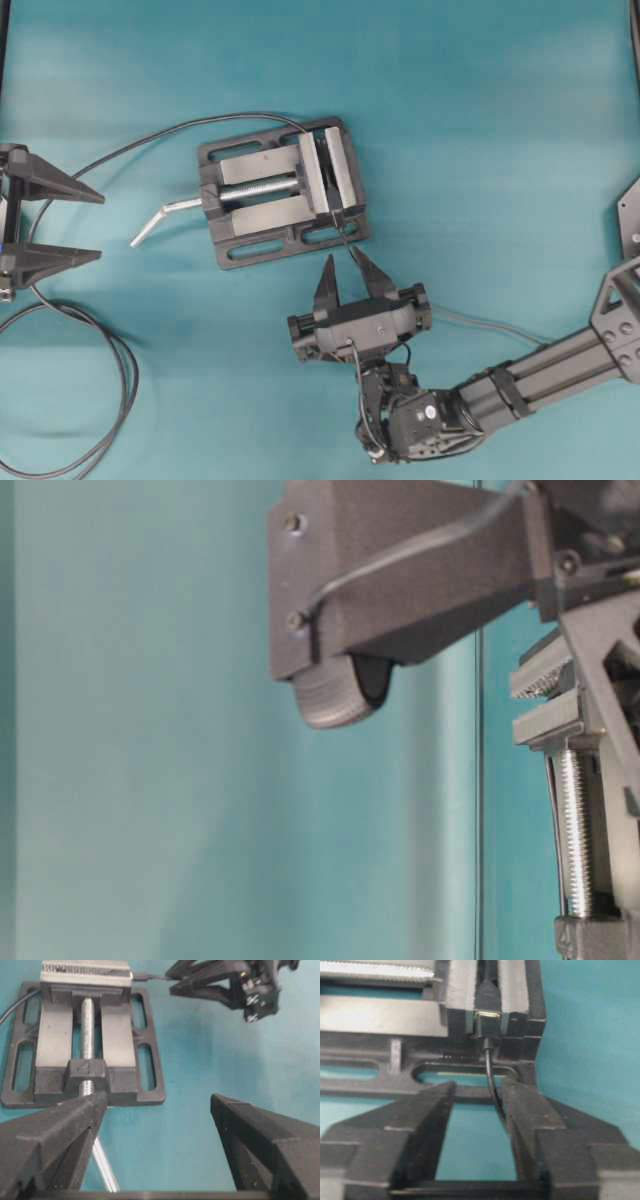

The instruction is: Insert the USB cable into the fixed female connector.

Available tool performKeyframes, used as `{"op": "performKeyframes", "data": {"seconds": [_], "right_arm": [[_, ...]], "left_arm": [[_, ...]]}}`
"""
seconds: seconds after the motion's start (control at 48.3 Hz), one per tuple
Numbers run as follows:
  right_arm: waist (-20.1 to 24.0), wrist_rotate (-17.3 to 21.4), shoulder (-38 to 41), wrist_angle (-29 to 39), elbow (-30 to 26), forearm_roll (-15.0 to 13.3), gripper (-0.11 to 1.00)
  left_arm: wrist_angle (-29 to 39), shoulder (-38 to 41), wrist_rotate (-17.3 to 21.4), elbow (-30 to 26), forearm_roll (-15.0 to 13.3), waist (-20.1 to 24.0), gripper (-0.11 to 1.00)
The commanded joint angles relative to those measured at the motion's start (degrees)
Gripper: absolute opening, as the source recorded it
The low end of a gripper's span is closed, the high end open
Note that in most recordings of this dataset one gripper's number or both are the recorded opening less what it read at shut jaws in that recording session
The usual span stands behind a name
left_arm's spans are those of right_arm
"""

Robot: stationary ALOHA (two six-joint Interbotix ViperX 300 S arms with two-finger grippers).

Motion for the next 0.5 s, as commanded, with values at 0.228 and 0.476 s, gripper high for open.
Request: {"op": "performKeyframes", "data": {"seconds": [0.228, 0.476], "right_arm": [[0.7, -5.4, -8.8, 9.6, 7.4, 0.0, 0.7], [0.7, -5.2, -14.3, 20.0, 17.4, -0.8, 0.71]], "left_arm": [[-0.3, 0.3, 0.1, -0.8, 0.2, -0.1, 1.0], [-0.2, 0.3, 0.0, -0.7, 0.1, -1.1, 1.0]]}}
